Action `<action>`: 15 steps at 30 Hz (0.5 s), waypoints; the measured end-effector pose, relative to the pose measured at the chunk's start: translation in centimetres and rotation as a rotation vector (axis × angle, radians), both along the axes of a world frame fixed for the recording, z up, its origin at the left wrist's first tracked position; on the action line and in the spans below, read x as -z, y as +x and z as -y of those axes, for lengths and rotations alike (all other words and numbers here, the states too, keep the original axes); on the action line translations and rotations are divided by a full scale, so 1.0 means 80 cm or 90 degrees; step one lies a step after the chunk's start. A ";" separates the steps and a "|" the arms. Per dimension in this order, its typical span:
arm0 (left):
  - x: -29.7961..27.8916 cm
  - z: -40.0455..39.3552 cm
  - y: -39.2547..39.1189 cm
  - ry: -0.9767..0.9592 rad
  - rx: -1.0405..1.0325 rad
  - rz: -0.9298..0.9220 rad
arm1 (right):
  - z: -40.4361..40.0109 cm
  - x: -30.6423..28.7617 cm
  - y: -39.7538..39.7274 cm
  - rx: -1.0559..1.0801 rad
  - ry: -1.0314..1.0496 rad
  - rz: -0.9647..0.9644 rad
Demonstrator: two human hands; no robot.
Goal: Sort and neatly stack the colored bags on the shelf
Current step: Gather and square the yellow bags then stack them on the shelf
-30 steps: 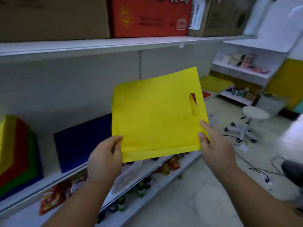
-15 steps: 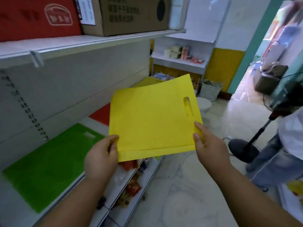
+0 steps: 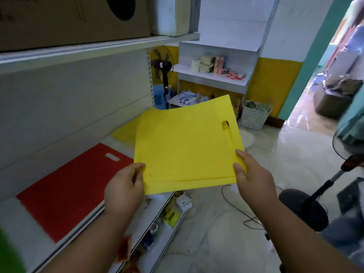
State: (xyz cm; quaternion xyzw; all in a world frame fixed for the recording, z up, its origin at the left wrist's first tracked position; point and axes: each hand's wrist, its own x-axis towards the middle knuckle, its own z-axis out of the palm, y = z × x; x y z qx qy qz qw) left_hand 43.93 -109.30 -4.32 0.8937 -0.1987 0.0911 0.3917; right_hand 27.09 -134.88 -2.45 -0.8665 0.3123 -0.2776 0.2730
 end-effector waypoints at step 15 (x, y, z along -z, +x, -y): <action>-0.006 0.134 0.188 0.033 -0.237 -0.103 | 0.192 0.021 0.342 -0.310 0.012 -0.045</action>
